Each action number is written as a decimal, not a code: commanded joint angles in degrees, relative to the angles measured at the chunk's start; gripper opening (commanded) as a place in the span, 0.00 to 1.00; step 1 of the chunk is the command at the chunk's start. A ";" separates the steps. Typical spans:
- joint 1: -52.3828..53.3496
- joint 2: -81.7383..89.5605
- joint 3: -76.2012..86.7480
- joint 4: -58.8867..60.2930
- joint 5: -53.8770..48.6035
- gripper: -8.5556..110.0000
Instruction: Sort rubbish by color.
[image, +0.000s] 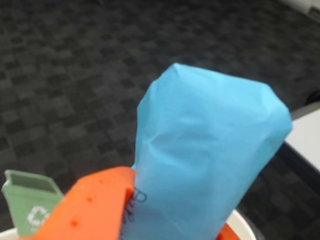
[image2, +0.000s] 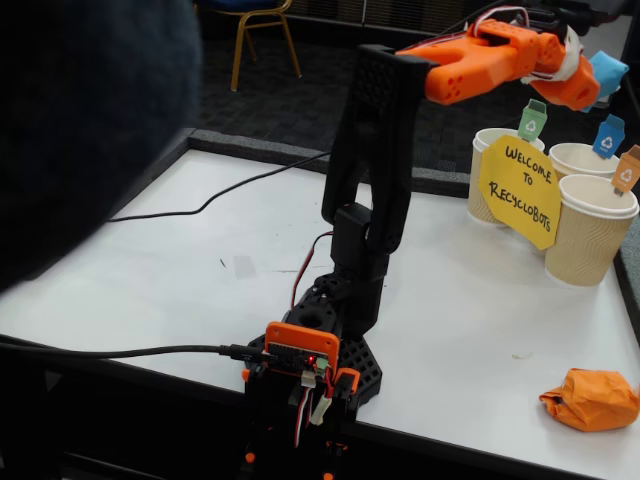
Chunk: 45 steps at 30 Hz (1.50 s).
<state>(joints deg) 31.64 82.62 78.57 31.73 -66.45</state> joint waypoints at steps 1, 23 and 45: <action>1.85 0.44 -10.63 -2.55 -0.97 0.07; 4.75 -1.49 -9.40 -1.58 -0.97 0.20; 4.57 8.79 -7.73 7.29 -0.97 0.07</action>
<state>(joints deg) 34.89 78.22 76.90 36.39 -66.45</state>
